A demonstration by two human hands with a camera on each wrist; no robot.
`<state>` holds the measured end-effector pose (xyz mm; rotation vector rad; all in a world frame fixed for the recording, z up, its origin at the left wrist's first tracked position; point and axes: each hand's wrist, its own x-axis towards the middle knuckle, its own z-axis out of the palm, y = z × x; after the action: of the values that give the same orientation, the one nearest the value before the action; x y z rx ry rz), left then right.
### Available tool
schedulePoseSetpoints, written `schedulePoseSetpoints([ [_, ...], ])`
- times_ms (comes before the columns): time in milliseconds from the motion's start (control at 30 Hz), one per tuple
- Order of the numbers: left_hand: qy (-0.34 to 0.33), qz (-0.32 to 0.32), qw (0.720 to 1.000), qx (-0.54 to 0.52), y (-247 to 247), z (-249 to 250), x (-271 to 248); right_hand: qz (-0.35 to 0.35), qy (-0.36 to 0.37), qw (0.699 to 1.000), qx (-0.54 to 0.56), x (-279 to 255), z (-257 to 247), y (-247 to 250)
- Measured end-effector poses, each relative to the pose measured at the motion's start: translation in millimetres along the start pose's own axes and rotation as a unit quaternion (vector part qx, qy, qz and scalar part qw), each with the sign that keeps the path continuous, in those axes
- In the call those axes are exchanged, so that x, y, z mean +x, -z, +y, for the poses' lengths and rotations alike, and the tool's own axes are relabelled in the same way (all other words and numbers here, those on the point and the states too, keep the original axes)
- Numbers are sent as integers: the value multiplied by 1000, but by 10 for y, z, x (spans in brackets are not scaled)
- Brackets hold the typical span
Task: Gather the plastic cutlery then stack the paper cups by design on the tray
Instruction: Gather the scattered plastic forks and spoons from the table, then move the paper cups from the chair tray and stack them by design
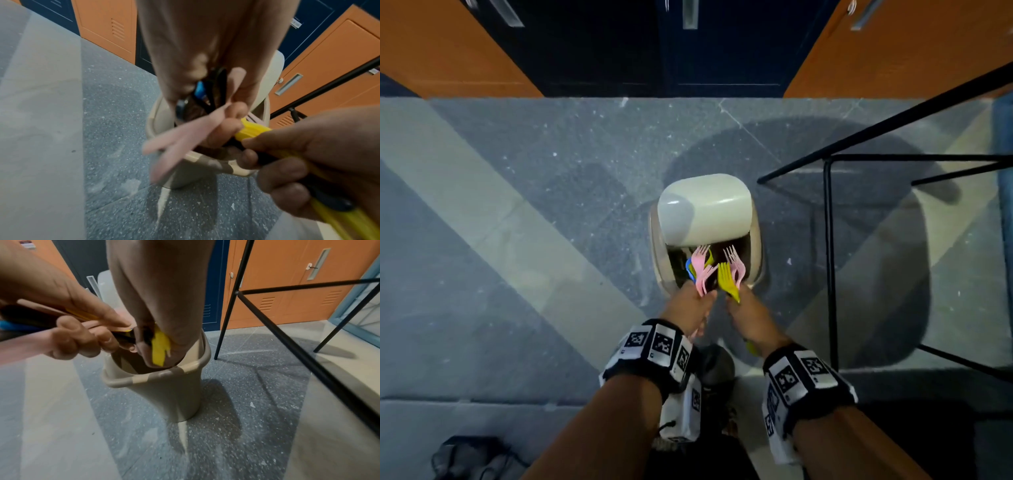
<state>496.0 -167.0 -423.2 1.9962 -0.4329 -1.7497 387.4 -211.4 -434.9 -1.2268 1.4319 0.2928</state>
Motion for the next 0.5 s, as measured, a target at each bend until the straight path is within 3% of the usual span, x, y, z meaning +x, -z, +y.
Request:
schedulePoseSetpoints([
  [133, 47, 24, 998, -47, -7, 72, 244, 3, -11, 994, 108, 286, -22, -80],
  [233, 95, 23, 978, -185, 19, 188, 311, 17, -29, 961, 274, 358, -41, -52],
  [333, 109, 38, 957, -265, 51, 271, 319, 8, -42, 945, 325, 233, -103, 40],
  [500, 83, 33, 983, -159, 172, 360, 44, 39, -20, 959, 279, -124, -225, 177],
])
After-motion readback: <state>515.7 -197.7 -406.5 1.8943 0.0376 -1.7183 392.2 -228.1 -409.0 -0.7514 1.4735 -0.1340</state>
